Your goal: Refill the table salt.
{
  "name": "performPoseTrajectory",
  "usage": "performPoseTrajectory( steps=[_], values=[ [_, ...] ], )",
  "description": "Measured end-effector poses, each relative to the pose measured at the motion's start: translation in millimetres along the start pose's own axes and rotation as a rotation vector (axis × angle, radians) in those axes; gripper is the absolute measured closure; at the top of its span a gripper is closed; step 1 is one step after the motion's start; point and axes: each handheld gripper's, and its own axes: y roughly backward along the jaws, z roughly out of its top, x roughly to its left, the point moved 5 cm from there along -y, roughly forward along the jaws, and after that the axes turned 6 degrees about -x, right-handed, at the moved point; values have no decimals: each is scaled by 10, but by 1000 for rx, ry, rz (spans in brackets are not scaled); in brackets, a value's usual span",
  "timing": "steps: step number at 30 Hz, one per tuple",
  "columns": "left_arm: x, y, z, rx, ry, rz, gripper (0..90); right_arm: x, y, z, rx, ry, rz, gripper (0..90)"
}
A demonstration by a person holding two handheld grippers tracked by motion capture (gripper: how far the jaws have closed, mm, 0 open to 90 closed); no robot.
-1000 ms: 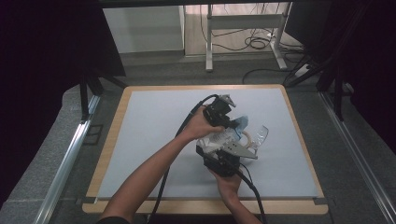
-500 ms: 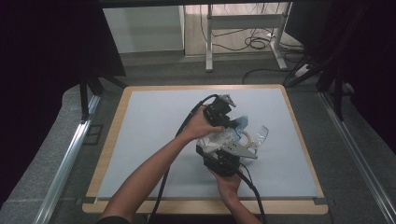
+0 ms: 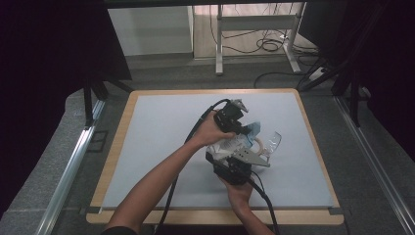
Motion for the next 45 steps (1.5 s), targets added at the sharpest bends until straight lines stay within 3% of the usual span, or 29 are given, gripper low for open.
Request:
performPoseTrajectory(
  steps=[26,33,45],
  values=[
    [13,-6,-9,0,0,4,894,-7,-19,-9,0,7,-1,619],
    [25,9,-2,-1,5,4,895,4,-51,-5,-15,-12,-7,621],
    [31,-7,-7,-3,3,8,894,-8,-55,-11,-8,8,-9,621]
  ],
)
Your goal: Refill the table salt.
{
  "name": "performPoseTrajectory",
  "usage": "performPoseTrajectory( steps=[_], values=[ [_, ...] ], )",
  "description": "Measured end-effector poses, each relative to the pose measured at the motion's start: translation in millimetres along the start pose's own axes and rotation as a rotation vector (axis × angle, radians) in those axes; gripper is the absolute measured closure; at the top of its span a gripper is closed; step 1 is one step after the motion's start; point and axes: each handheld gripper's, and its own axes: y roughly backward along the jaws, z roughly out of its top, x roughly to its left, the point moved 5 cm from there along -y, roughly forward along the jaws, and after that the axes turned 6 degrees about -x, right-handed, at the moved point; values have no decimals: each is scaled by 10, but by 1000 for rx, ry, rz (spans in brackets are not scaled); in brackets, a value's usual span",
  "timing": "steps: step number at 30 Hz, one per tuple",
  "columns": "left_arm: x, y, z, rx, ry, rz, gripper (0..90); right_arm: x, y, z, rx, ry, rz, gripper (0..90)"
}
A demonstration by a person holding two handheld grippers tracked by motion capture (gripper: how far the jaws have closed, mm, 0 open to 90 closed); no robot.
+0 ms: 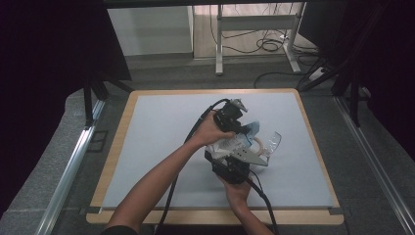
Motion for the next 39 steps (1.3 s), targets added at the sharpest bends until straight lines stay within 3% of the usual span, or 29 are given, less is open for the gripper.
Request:
performPoseTrajectory(
  steps=[39],
  values=[
    [37,32,3,8,-4,10,894,22,-52,12,-20,-18,-3,621]
  ],
)
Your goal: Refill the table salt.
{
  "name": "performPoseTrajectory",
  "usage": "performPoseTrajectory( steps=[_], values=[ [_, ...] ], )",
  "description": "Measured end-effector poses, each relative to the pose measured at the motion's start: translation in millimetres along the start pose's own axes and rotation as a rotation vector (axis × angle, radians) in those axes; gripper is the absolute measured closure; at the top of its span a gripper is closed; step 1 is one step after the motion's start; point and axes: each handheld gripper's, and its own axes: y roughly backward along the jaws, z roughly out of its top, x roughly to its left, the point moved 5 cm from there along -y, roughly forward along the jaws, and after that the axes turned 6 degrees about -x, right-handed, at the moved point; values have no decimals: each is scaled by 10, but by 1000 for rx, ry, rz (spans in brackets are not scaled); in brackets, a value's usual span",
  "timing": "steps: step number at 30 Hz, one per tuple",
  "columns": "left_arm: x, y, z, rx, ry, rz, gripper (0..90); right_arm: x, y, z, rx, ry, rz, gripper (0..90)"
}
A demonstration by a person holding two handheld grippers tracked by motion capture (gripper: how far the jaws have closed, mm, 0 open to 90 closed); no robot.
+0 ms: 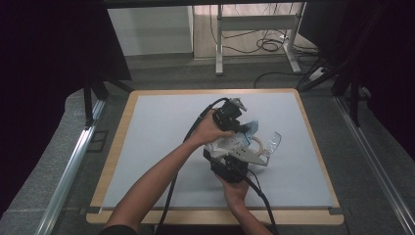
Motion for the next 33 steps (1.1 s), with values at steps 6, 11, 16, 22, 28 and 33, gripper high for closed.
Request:
performPoseTrajectory(
  steps=[6,11,16,22,28,33],
  values=[
    [9,-5,-5,2,3,0,894,0,-11,-2,-2,-4,-3,621],
    [7,-5,-5,-2,-3,-1,893,5,-13,-3,-5,-17,-9,621],
    [18,-2,-9,1,-1,0,893,7,-26,-7,-12,-17,-11,621],
    [26,-10,-8,2,1,2,893,-2,-30,-7,-8,-20,-9,622],
    [36,-15,-10,2,2,1,893,-10,-36,-8,-7,-21,-10,622],
    [46,-11,-10,3,1,4,893,-9,-45,-6,-8,-21,-11,622]
  ],
)
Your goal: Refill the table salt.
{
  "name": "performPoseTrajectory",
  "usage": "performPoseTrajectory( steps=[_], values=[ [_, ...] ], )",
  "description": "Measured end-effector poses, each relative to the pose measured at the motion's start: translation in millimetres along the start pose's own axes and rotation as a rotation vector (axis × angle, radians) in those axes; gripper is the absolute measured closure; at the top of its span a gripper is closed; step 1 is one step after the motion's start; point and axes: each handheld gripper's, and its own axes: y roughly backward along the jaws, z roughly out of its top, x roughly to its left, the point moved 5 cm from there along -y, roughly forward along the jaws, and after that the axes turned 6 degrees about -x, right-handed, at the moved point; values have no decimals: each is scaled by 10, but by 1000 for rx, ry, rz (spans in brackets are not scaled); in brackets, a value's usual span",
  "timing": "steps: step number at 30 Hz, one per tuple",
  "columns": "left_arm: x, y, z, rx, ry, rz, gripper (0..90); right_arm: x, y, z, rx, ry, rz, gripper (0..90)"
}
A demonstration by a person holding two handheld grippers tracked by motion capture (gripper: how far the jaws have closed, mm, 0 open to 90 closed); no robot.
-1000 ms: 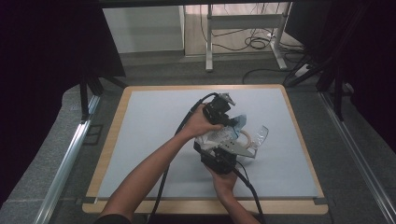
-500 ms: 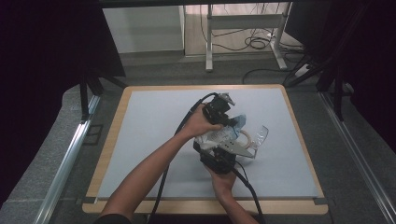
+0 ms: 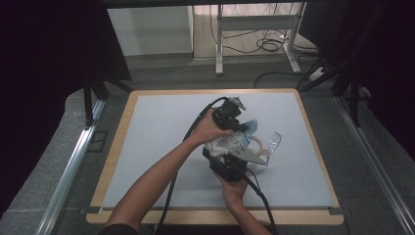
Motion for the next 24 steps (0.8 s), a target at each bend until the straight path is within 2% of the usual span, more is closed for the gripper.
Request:
performPoseTrajectory(
  steps=[24],
  values=[
    [-13,-34,14,2,-2,5,893,-31,10,4,0,-9,3,622]
  ],
)
